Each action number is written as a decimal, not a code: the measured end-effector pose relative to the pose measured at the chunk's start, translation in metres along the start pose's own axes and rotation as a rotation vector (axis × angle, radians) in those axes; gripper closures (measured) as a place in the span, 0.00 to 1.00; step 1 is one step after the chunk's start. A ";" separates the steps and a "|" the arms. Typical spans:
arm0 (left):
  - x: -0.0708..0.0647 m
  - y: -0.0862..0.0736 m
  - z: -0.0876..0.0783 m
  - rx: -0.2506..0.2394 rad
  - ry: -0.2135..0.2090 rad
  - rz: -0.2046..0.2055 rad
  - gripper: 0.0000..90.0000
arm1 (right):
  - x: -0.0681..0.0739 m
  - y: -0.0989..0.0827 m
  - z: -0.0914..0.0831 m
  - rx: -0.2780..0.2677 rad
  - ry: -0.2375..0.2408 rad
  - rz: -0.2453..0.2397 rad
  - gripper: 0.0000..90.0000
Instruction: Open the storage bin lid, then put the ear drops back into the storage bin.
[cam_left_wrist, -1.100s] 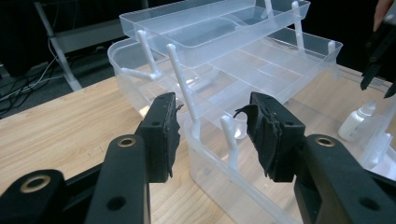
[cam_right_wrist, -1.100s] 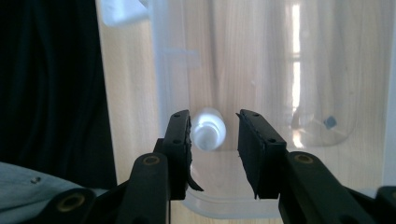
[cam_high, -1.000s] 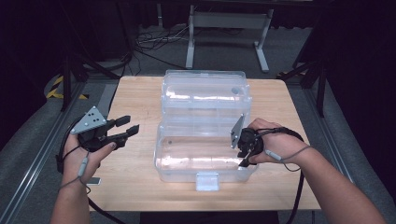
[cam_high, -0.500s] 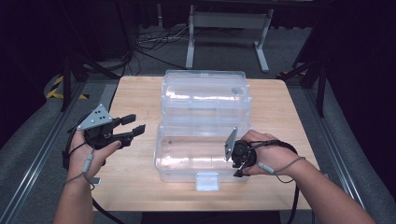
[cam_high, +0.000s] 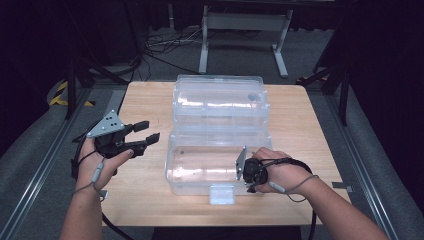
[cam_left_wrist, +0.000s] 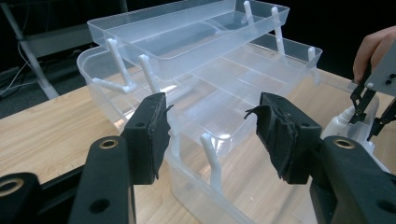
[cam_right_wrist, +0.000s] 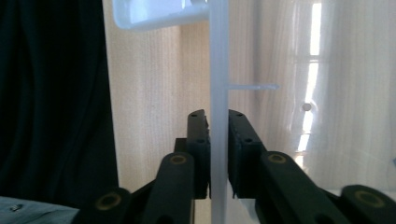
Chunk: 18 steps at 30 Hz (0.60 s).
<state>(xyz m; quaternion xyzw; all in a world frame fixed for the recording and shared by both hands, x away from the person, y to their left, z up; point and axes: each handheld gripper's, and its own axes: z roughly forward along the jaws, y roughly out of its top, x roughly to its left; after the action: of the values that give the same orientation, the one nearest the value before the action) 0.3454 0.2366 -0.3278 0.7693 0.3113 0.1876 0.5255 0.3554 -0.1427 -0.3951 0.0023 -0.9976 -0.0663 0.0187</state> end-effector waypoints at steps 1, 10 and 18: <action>0.000 0.000 0.001 -0.001 -0.001 0.002 0.49 | 0.000 0.000 0.000 0.001 -0.004 -0.002 0.91; -0.002 0.007 0.012 -0.007 -0.038 0.012 0.49 | 0.003 -0.001 0.000 -0.008 -0.028 -0.016 0.92; -0.001 0.021 0.021 0.013 -0.054 0.033 0.48 | 0.003 -0.002 0.000 -0.013 -0.022 -0.006 0.92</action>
<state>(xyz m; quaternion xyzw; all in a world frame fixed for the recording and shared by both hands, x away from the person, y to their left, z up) 0.3639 0.2162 -0.3163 0.7826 0.2856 0.1732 0.5254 0.3525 -0.1448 -0.3953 0.0046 -0.9973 -0.0728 0.0076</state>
